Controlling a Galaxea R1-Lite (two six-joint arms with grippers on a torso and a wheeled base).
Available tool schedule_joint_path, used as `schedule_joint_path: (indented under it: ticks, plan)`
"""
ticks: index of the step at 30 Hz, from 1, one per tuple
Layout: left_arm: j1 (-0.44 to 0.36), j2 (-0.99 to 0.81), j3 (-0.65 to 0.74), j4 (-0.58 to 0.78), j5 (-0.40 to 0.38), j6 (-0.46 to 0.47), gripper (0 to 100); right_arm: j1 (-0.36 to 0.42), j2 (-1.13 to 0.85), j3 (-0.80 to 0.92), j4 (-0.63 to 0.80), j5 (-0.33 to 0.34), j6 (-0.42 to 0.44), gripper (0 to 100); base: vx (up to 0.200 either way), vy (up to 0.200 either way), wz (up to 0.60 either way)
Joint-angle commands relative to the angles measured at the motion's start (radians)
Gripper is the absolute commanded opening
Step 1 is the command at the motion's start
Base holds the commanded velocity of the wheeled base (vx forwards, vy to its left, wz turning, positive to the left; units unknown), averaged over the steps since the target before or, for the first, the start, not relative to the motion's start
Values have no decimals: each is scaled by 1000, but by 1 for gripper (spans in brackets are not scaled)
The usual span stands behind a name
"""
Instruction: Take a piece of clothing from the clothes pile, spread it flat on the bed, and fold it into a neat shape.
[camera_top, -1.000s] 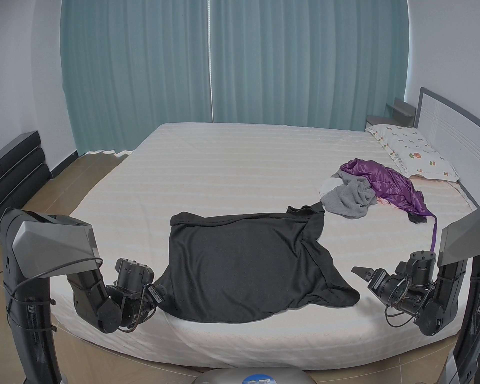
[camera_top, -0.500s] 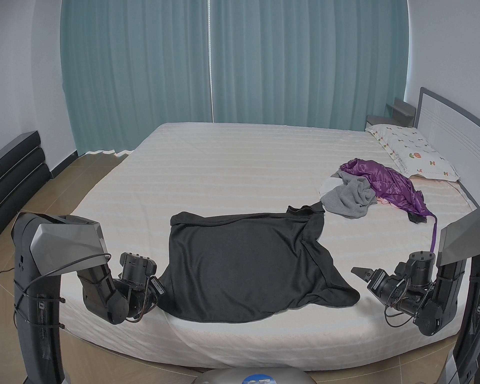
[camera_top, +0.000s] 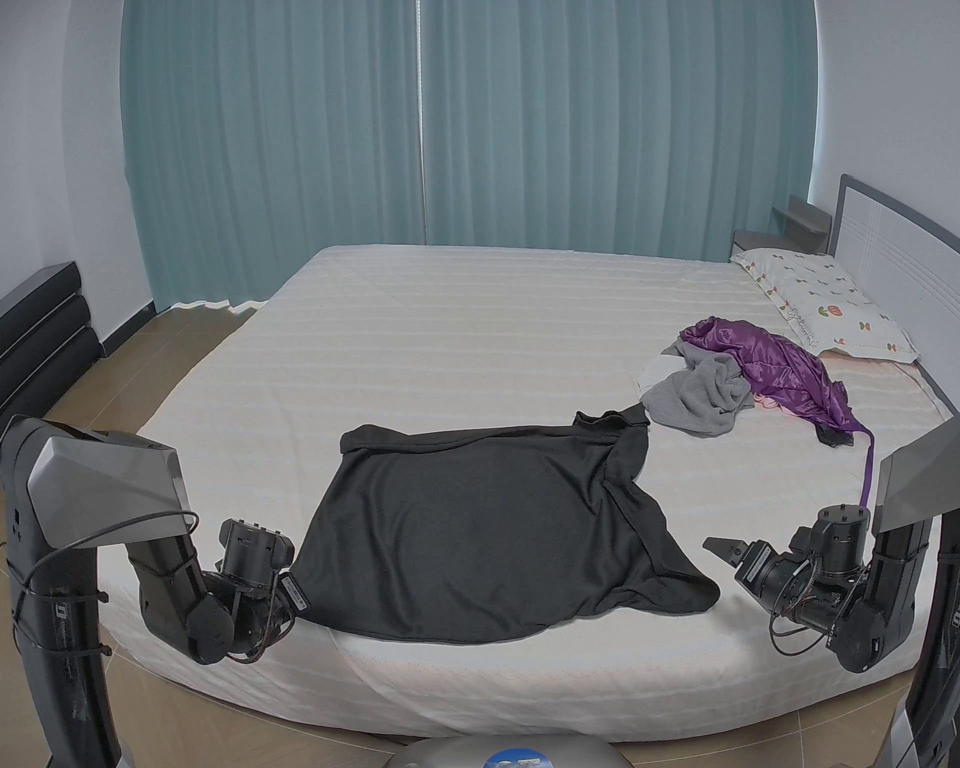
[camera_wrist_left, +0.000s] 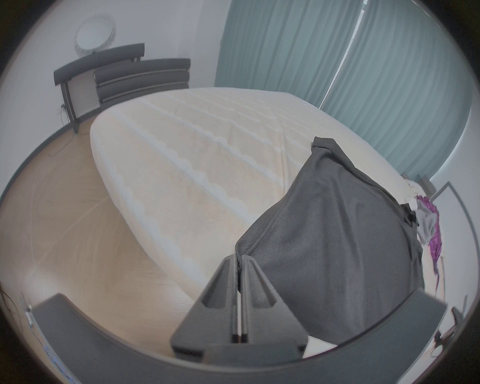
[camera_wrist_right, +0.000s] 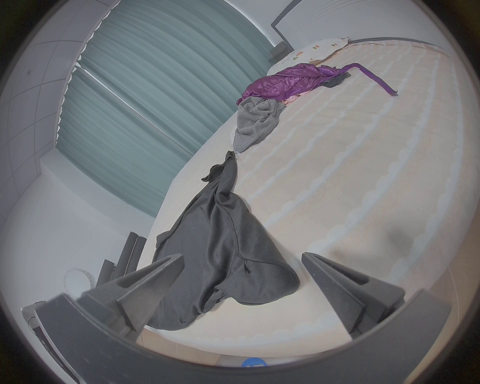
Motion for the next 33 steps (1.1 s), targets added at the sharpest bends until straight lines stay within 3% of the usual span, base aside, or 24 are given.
schedule_joint_path:
  ticks: [1,16,18,25,33]
  plan:
    - [0,-70,57,1,35,42,0,-3,3,4,-12,-1,-3,100,0,0,0]
    - [9,-85,136,8,88,148,0,14,124,-42,-12,-3,-74,100,0,0,0]
    - [10,-82,133,7,87,149,0,31,149,-76,-12,-3,-123,100,0,0,0]
    - [20,-78,133,7,87,151,0,79,172,-171,46,-3,-176,100,0,0,0]
    - [16,-76,136,5,87,153,0,57,176,-278,152,-41,-367,100,0,0,0]
